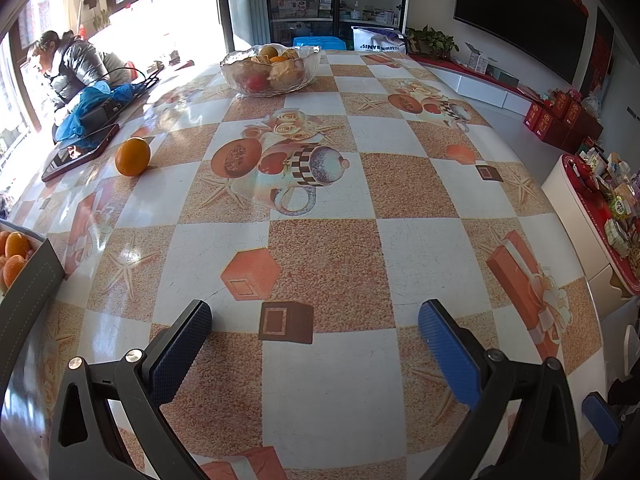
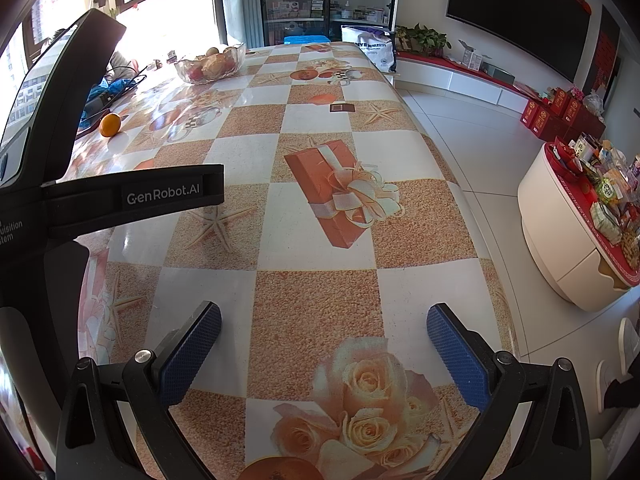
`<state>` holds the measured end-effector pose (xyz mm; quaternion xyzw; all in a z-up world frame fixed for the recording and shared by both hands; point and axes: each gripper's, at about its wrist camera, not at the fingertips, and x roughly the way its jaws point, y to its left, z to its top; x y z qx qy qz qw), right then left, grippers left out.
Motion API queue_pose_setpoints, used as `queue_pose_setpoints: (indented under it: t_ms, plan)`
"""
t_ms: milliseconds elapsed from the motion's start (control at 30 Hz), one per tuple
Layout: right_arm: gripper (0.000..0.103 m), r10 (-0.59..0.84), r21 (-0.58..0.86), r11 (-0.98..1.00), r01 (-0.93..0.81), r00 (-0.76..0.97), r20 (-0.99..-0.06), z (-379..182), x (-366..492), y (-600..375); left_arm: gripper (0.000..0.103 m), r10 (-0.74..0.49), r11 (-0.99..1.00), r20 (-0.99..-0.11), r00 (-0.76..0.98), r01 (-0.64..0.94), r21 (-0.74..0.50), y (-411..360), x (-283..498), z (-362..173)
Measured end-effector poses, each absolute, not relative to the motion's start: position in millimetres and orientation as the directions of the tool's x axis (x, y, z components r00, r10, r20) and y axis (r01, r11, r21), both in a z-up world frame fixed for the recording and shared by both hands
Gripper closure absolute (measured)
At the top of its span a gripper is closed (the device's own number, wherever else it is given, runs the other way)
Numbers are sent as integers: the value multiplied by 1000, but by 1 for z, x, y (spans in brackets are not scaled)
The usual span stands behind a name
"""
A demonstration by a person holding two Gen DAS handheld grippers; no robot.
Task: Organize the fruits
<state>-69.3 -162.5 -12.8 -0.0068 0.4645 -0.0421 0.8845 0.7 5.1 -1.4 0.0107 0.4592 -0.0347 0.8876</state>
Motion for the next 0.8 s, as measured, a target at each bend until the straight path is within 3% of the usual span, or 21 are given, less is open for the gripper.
queue_pose_setpoints:
  t_ms: [800]
  plan:
    - [0,-120,-57,990,130,545,-830,-12,-68,-138,0,-51,997,-816,576,71,-13,3,2,-2]
